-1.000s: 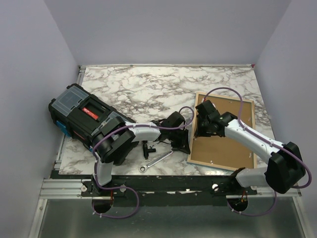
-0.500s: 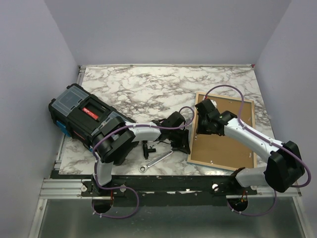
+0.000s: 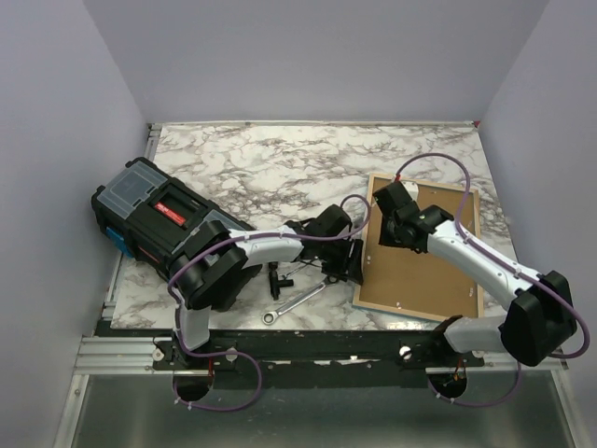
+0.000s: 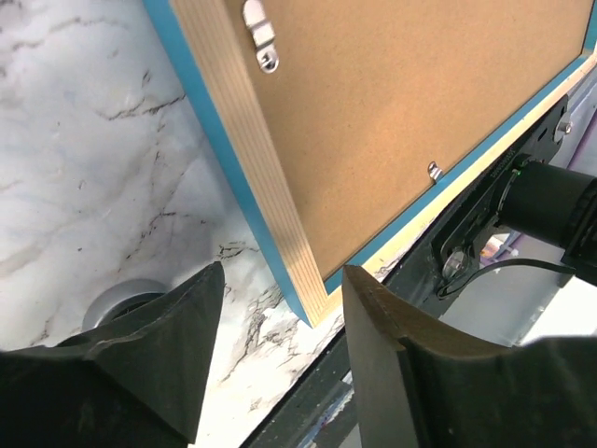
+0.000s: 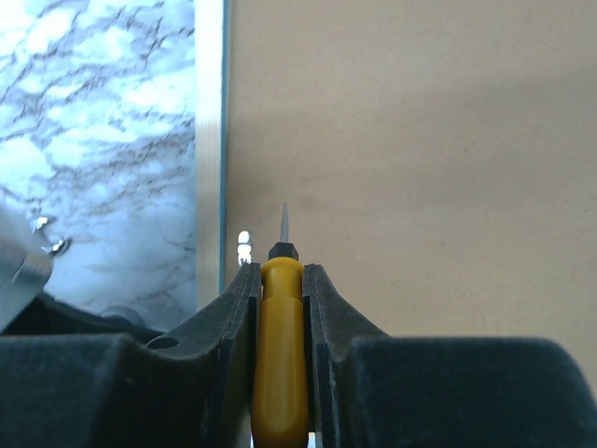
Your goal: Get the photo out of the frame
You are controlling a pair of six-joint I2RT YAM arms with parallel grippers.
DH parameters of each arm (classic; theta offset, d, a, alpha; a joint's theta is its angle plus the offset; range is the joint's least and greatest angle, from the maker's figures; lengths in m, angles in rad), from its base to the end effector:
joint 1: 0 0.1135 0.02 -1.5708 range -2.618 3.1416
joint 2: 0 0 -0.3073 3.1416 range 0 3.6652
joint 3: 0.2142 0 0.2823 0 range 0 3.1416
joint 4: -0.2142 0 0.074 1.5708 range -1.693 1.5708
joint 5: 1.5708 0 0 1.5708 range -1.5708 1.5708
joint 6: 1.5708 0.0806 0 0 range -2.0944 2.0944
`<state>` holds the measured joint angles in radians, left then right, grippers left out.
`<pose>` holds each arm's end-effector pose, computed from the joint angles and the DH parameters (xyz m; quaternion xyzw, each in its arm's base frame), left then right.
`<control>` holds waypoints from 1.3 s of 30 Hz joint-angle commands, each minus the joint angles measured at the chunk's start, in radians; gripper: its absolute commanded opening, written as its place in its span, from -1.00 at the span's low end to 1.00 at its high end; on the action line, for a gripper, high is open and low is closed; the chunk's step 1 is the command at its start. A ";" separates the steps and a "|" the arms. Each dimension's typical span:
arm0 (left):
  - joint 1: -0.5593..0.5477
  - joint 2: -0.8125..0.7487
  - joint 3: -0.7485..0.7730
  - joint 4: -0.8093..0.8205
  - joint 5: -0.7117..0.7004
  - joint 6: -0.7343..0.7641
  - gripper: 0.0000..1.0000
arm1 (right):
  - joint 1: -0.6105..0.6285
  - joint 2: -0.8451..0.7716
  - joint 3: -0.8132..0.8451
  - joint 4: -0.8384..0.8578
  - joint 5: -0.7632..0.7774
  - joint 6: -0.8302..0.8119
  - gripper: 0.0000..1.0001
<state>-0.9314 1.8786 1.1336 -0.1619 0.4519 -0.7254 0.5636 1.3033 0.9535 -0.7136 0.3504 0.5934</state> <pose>0.2384 -0.3796 0.1481 0.1674 0.9090 -0.3772 0.0586 0.2610 0.1322 0.2409 0.0580 0.9524 -0.0061 0.2992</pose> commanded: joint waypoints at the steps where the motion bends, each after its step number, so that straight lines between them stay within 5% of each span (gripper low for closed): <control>1: -0.006 -0.041 0.032 -0.027 -0.042 0.053 0.17 | -0.057 0.038 0.057 -0.007 0.076 -0.019 -0.99; 12: -0.028 0.018 0.077 -0.042 -0.068 0.079 0.24 | -0.239 0.186 0.177 0.143 -0.123 -0.101 -0.99; 26: -0.032 0.044 0.075 -0.049 -0.072 0.084 0.26 | -0.266 0.489 0.474 0.173 -0.149 -0.150 -0.99; 39: -0.032 0.073 0.087 -0.047 -0.061 0.083 0.29 | -0.266 0.547 0.479 0.185 -0.174 -0.166 -0.99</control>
<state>-0.9577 1.9209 1.2041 -0.2066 0.3965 -0.6579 0.3008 1.8378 1.4136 -0.5453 0.2035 0.4435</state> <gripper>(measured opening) 0.653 0.236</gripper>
